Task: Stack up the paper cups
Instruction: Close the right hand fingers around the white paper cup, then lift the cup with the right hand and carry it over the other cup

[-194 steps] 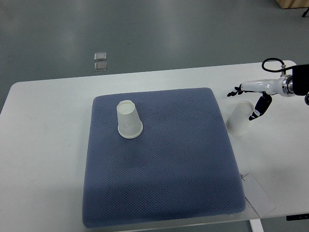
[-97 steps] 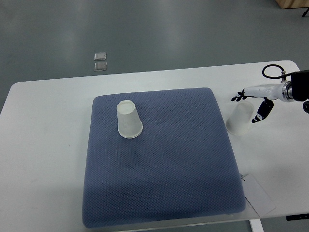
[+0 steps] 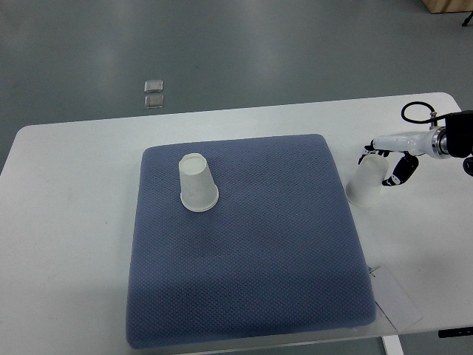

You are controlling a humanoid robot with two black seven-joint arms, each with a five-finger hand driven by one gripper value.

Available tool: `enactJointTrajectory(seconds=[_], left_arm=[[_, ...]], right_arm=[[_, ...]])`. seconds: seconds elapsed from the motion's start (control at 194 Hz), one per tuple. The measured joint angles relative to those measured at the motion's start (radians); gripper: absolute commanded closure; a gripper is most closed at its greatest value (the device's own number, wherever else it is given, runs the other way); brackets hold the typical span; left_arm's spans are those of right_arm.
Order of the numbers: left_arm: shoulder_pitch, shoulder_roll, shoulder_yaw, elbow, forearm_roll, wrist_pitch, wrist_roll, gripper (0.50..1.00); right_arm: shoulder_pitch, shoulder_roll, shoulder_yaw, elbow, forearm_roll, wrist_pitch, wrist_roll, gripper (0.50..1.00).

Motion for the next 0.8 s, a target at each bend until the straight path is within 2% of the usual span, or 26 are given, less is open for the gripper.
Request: enactJointTrajectory(seconds=[0.103, 0.362, 0.656, 0.801], left_arm=[[0.000, 0.000, 0.000, 0.000, 0.000, 0.000, 0.000, 0.500], [0.000, 0.000, 0.000, 0.000, 0.000, 0.000, 0.000, 0.500], [0.000, 0.000, 0.000, 0.000, 0.000, 0.000, 0.001, 0.500], [0.000, 0.000, 0.000, 0.000, 0.000, 0.000, 0.001, 0.500]], right_arm=[[0.000, 0.000, 0.000, -0.001, 0.000, 0.000, 0.002, 0.840], [0.024, -0.012, 0.005, 0.001, 0.000, 0.000, 0.013, 0.899], [0.221, -0.031, 0.016, 0.071, 0.014, 0.017, 0.021, 0.897], [0.344, -0.009, 0.021, 0.088, 0.017, 0.060, 0.022, 0.897]])
